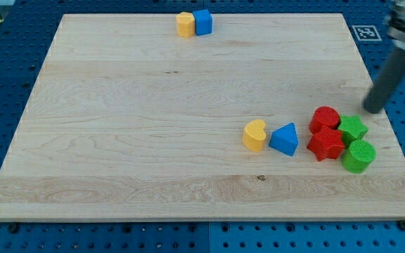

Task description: Push the red star and red circle slightly up

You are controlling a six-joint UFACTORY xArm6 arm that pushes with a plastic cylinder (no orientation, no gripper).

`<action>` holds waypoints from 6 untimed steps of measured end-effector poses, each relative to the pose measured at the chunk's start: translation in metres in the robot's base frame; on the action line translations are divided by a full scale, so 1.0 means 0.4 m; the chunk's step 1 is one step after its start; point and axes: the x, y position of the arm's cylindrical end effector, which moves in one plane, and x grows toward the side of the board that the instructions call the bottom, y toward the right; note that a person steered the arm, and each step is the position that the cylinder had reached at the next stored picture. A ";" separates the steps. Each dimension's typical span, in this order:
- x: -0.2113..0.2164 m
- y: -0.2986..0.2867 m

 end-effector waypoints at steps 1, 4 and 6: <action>0.091 0.065; 0.396 -0.024; 0.395 -0.200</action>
